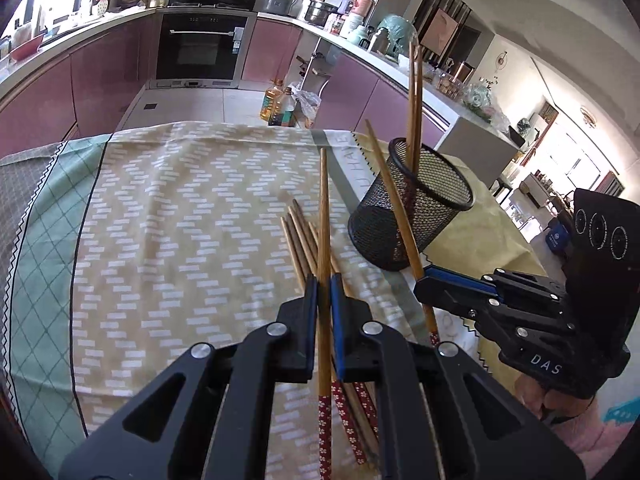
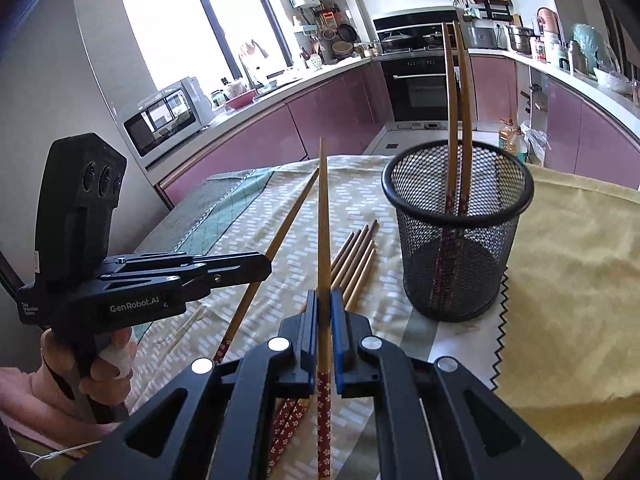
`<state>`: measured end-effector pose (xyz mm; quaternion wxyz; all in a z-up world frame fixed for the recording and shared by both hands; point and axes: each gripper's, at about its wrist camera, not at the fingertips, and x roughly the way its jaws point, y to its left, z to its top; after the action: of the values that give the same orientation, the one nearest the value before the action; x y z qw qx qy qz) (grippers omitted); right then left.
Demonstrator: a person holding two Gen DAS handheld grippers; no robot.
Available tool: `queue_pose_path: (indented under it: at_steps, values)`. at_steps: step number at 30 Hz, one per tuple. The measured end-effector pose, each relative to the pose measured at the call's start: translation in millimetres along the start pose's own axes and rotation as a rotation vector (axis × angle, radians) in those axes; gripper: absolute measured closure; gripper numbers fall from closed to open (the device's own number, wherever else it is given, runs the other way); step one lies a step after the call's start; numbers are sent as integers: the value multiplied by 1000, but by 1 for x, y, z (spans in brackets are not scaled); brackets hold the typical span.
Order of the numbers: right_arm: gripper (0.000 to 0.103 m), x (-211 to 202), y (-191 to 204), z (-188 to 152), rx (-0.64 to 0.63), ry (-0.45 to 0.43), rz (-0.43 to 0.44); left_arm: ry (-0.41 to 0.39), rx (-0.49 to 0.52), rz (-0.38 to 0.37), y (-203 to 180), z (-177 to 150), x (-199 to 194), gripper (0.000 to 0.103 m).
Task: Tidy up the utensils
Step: 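Lift the chopstick upright and drop it into the mesh cup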
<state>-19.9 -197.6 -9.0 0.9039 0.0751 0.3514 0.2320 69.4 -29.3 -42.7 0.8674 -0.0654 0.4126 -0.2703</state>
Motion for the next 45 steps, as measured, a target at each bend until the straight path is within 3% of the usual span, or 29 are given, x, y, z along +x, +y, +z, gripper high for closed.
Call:
queue_pose_path:
  at_steps: [13, 26, 34, 38, 45]
  values:
    - [97, -51, -12, 22, 8, -165, 13, -139, 20, -174, -21, 32, -70, 96]
    - [97, -101, -18, 73, -58, -304, -62, -266, 73, -202, -56, 99, -79, 96]
    - [97, -100, -25, 102, -84, -349, -131, -349, 120, -152, -85, 138, -77, 96]
    - [97, -78, -34, 106, -78, -300, -142, -322, 138, -112, -94, 144, -58, 96]
    - [97, -40, -44, 95, -63, -176, -161, -145, 180, -51, -93, 130, -12, 96]
